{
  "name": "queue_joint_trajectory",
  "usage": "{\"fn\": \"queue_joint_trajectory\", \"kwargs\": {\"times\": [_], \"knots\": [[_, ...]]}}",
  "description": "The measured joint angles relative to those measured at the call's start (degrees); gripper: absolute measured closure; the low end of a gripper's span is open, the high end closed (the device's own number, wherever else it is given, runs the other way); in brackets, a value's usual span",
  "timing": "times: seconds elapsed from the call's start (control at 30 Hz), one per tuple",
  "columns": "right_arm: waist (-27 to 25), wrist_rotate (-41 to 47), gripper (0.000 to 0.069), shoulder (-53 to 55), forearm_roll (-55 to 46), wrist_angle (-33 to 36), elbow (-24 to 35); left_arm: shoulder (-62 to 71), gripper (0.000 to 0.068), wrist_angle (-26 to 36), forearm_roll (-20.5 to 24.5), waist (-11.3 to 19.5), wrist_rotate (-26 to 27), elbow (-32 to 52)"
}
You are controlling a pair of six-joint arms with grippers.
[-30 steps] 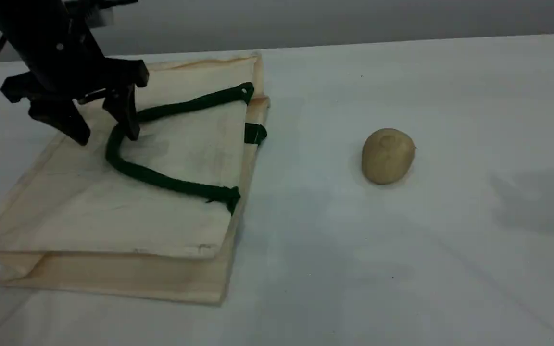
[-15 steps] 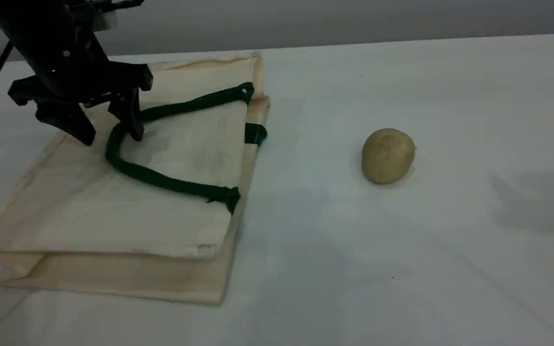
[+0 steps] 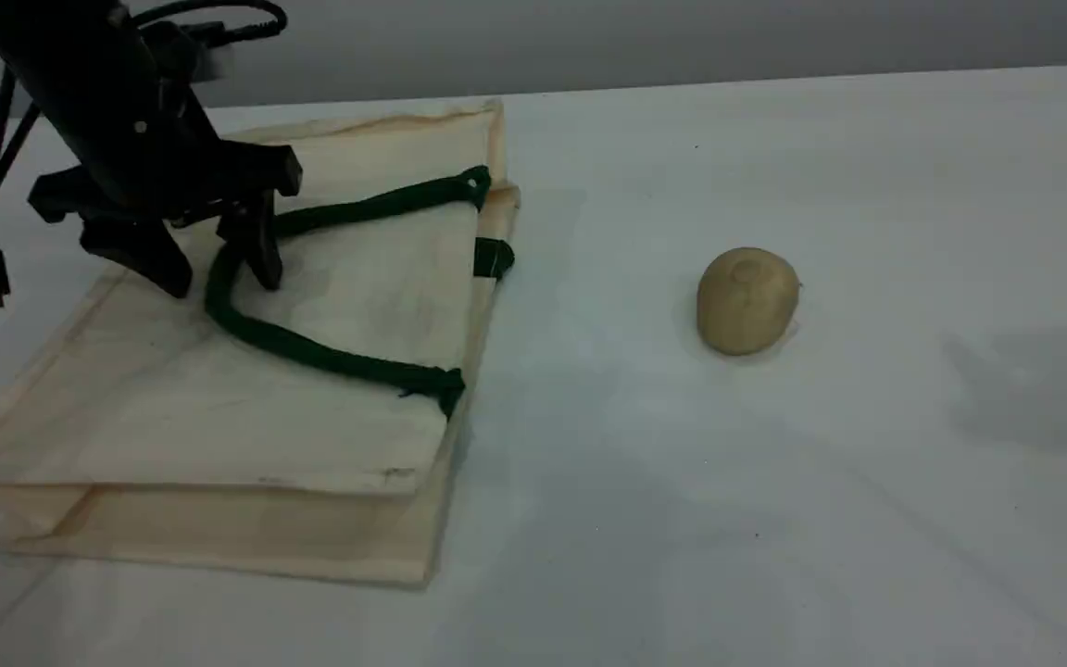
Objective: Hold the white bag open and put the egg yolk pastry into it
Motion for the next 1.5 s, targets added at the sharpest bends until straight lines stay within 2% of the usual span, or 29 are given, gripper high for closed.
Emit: {"fn": "queue_joint_trajectory", "kwargs": {"times": [0.17, 0.4, 0.47, 0.73, 0.93, 1.27, 1.5], "knots": [[0.0, 0.0, 0.0136, 0.0, 0.0, 0.0, 0.0, 0.0, 0.0294, -0.4, 0.0, 0.0, 0.0, 0.0], [0.0, 0.1, 0.0136, 0.0, 0.0, 0.0, 0.0, 0.0, 0.0556, -0.4, -0.1, 0.0, 0.0, 0.0], [0.0, 0.1, 0.0136, 0.0, 0.0, 0.0, 0.0, 0.0, 0.0587, -0.1, -0.1, 0.0, 0.3, 0.0], [0.0, 0.1, 0.0136, 0.0, 0.0, -0.1, 0.0, -3.2, 0.0587, 2.9, 0.0, 0.0, 4.9, -1.7], [0.0, 0.1, 0.0136, 0.0, 0.0, -0.2, 0.0, -6.9, 0.0587, 13.9, 0.0, 0.0, 10.9, -9.2], [0.0, -0.1, 0.0136, 0.0, 0.0, -0.2, 0.0, -7.7, 0.0587, 36.0, 0.2, 0.0, 18.8, -24.6], [0.0, -1.7, 0.0136, 0.0, -0.1, -0.1, 0.0, -10.4, 0.0587, 37.8, -0.4, 0.0, 22.2, -33.4]]}}
